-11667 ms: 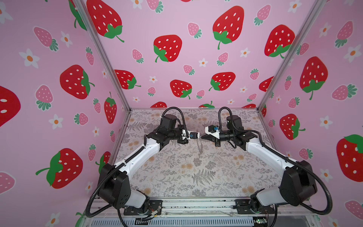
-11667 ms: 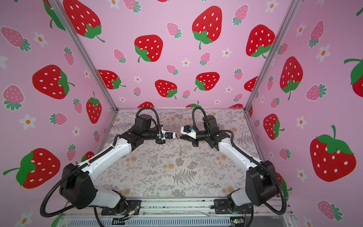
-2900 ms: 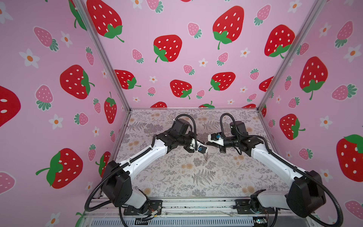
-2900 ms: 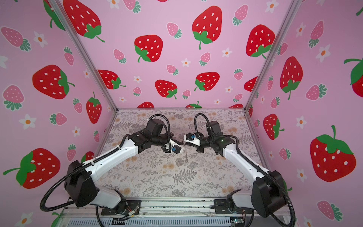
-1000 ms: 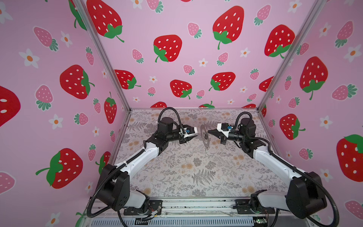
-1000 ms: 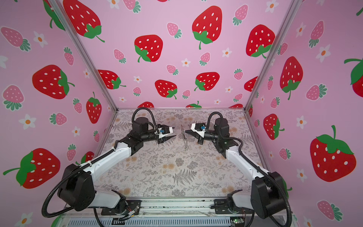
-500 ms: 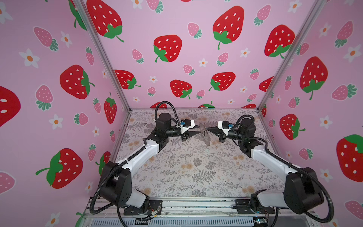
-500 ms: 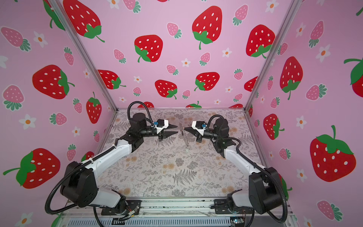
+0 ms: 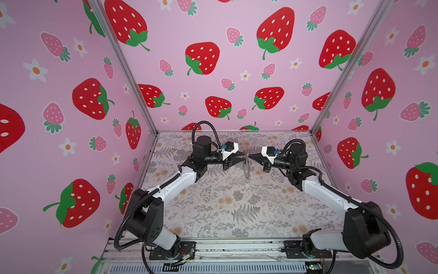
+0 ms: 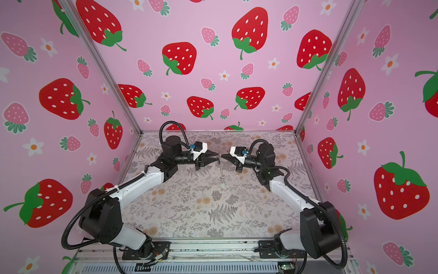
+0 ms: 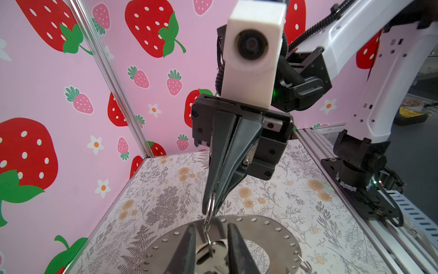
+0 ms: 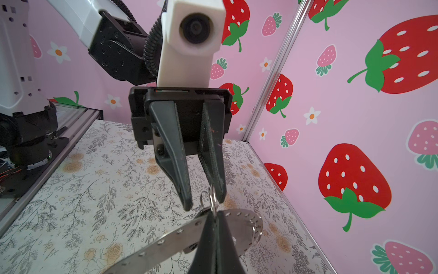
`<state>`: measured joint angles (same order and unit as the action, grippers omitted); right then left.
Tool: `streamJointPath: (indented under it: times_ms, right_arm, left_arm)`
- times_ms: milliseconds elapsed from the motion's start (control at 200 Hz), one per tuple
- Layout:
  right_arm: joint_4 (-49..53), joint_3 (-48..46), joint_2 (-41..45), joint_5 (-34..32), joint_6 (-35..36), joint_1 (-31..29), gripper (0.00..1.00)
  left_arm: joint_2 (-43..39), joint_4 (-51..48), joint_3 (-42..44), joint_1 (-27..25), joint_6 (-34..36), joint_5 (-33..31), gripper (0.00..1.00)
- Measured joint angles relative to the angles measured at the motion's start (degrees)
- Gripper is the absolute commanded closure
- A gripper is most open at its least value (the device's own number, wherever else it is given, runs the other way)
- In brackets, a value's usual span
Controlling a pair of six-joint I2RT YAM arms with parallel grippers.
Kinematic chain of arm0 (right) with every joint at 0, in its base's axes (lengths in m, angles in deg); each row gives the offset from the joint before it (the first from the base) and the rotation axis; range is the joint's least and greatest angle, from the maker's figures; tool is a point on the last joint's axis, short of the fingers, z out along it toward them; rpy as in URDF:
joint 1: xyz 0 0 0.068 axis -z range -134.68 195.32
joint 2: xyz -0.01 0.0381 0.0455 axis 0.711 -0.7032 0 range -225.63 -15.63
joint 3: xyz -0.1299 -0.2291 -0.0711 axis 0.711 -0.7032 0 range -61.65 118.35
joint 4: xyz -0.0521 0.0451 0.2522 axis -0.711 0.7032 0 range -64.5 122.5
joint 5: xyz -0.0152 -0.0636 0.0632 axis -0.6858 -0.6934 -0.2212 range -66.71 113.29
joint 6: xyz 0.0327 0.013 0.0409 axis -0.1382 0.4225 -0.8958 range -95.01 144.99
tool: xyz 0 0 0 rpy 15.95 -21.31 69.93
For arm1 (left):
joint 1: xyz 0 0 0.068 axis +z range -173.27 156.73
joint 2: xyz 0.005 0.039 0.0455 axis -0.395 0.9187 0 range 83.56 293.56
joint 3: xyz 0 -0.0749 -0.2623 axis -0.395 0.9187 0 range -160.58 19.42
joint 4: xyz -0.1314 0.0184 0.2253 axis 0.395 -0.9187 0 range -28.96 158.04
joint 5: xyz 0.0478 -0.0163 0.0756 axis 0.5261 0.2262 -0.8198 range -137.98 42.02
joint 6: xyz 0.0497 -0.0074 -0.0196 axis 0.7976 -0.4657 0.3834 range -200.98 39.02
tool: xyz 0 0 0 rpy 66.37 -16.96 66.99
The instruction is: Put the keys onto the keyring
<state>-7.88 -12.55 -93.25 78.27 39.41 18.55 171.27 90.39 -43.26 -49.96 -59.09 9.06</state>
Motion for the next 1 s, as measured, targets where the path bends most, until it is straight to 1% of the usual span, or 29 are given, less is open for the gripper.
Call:
streamJointPath:
  times_ms: [165,270,370,385,410,455,515,605,680,760,825,1000]
  right_arm:
    - [0.0,0.0,0.0,-0.4,0.2,-0.2,1.0]
    - [0.0,0.0,0.0,-0.5,0.2,-0.4,1.0]
    - [0.0,0.0,0.0,-0.5,0.3,-0.6,1.0]
    - [0.0,0.0,0.0,-0.6,0.3,-0.6,1.0]
    - [0.1,0.0,0.0,-0.5,0.2,-0.6,1.0]
    - [0.2,0.0,0.0,-0.8,0.2,-0.6,0.95]
    - [0.5,0.0,0.0,-1.4,0.3,-0.6,0.86]
    - [1.4,0.0,0.1,-3.6,2.1,-0.7,0.76]
    - [3.6,0.0,0.4,-6.6,4.5,-0.9,0.72]
    - [6.3,0.1,1.2,-9.7,7.4,-1.1,0.73]
    - [7.9,0.1,1.9,-11.6,9.6,-1.4,0.74]
    - [9.5,0.4,2.5,-15.4,13.1,-3.6,0.74]
  left_arm:
    - [0.1,0.2,-0.4,-0.2,-0.5,0.0,0.85]
    - [0.6,0.0,-0.8,-0.3,-0.3,-0.1,0.87]
    - [0.8,-0.6,-1.0,-0.4,0.5,-0.5,0.93]
    - [0.8,-0.8,-1.0,-0.4,0.6,-0.5,0.98]
    - [0.8,-0.9,-1.1,-0.4,0.8,-0.7,1.0]
    - [0.8,-1.5,-1.4,-0.4,1.7,-1.0,1.0]
    - [0.8,-3.1,-2.0,-0.5,2.6,-1.2,1.0]
    - [0.8,-8.9,-4.1,-0.7,5.7,-2.0,1.0]
    - [0.9,-16.5,-7.3,-0.9,9.7,-3.8,1.0]
    - [0.9,-25.0,-11.7,-1.3,13.8,-6.0,1.0]
    - [0.9,-30.0,-14.7,-1.6,16.0,-7.5,1.0]
    - [0.9,-39.5,-19.3,-1.9,18.7,-11.3,1.0]
